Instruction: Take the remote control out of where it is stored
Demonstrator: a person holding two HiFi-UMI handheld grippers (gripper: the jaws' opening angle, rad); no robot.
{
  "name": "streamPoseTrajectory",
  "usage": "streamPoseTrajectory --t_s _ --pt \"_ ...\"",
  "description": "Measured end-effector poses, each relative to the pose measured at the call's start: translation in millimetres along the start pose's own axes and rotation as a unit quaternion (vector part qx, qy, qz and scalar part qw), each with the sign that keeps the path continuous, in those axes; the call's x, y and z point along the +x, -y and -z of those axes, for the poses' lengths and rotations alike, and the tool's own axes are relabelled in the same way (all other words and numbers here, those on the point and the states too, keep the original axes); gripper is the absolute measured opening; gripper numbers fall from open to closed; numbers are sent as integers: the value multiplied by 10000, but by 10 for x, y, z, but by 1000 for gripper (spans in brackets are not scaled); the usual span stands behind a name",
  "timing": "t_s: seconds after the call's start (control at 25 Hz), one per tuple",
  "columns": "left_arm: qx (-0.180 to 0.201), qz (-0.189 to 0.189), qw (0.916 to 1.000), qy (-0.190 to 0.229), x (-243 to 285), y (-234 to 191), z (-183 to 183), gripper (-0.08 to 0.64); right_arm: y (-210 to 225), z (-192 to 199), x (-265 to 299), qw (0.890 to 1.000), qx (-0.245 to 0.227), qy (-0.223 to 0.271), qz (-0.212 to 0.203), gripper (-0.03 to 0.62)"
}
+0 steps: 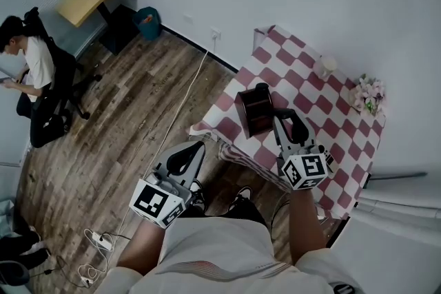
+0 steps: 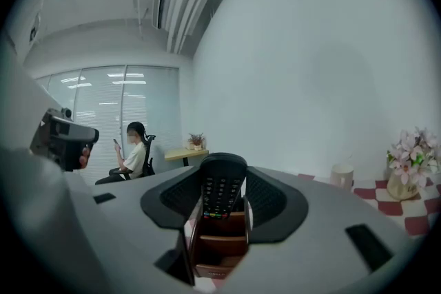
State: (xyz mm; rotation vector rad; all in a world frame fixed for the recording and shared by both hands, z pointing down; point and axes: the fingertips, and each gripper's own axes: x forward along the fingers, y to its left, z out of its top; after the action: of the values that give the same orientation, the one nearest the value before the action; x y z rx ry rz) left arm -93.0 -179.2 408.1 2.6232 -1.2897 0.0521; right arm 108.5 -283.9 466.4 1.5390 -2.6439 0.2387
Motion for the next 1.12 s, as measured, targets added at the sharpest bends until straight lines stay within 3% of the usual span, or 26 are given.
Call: streamPoseTrajectory --t_s 0.2,0.36,0.48,0.64,0.76,0.84,1.0,1.12 --pt "-41 252 9996 78 100 106 -33 8 127 -373 -428 9997 -215 9 63 209" --pt "-49 465 9988 117 199 217 -40 8 378 -317 -784 9939 -823 -691 233 207" --pt "-60 617 9980 119 269 306 -36 8 662 -76 -1070 9806 -1095 -1555 468 207" --pt "-61 761 9971 58 320 419 -9 8 975 238 -1393 9531 -1388 -2615 627 206" --pt "-44 781 9969 8 329 446 22 8 1153 487 -1508 9238 -1595 -3433 581 206" --pt "-47 758 9971 -25 317 438 44 8 1254 687 -1556 8966 -1789 -4019 506 206" --pt "-88 670 9977 -89 288 404 96 8 1349 1109 -1655 8265 -2134 -5206 183 206" --pt "-127 582 9982 -104 258 362 127 8 1320 1392 -1670 7647 -2467 -5947 -260 206"
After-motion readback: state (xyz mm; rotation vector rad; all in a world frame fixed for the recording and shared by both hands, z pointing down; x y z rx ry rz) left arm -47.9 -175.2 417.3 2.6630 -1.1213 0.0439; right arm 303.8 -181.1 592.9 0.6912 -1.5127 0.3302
